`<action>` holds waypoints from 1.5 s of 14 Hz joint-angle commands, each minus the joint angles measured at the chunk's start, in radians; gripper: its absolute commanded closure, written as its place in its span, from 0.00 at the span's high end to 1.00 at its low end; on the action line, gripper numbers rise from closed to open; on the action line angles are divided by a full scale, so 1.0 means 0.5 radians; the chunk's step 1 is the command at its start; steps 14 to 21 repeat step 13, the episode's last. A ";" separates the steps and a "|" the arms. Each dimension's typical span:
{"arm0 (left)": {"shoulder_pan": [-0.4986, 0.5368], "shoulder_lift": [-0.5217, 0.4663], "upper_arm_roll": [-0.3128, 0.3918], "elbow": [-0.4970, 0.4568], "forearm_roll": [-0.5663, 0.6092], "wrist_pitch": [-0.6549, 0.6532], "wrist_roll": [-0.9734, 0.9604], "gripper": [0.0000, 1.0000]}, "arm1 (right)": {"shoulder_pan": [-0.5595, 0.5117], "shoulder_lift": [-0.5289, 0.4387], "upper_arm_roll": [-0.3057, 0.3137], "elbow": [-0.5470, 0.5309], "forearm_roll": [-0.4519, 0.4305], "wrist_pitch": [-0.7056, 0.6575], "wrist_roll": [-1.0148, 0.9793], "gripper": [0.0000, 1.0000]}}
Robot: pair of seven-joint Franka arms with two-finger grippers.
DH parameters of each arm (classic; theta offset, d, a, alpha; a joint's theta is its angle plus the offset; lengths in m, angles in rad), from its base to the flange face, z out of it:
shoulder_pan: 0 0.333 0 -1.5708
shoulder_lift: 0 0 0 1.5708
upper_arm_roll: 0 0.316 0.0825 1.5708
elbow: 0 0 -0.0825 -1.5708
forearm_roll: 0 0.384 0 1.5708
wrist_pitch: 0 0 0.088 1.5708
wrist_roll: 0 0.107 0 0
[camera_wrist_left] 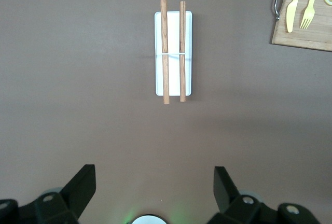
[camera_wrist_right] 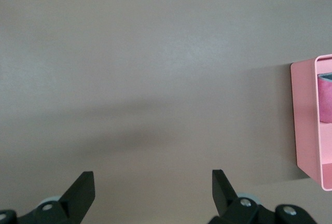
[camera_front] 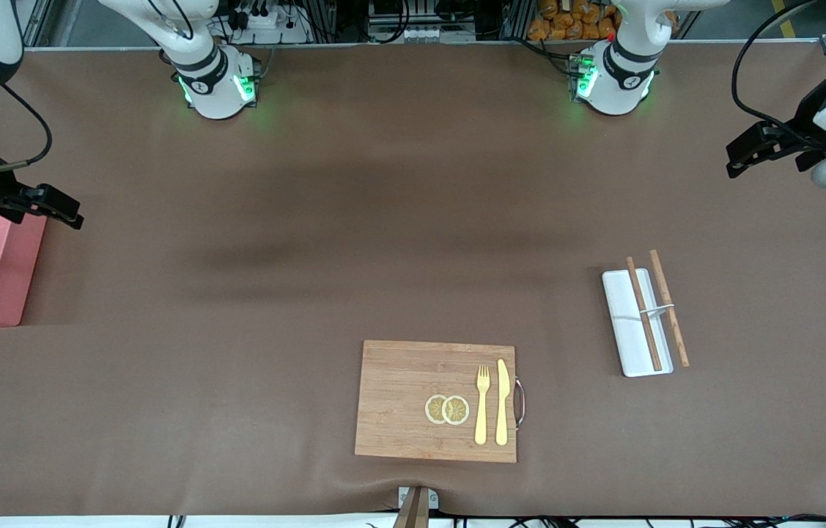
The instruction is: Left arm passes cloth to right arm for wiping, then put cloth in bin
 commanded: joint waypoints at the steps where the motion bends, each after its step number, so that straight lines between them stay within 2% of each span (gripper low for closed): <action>1: 0.003 0.004 -0.006 0.033 -0.024 -0.008 0.003 1.00 | 0.013 -0.046 0.008 0.038 0.011 0.016 -0.021 1.00; 3: 0.003 0.004 -0.006 0.036 -0.024 -0.008 0.003 1.00 | 0.044 -0.039 0.008 0.105 0.004 -0.021 -0.015 1.00; 21: 0.000 0.010 -0.012 0.036 -0.024 -0.008 0.031 1.00 | 0.096 -0.039 0.008 0.096 -0.002 -0.042 0.001 1.00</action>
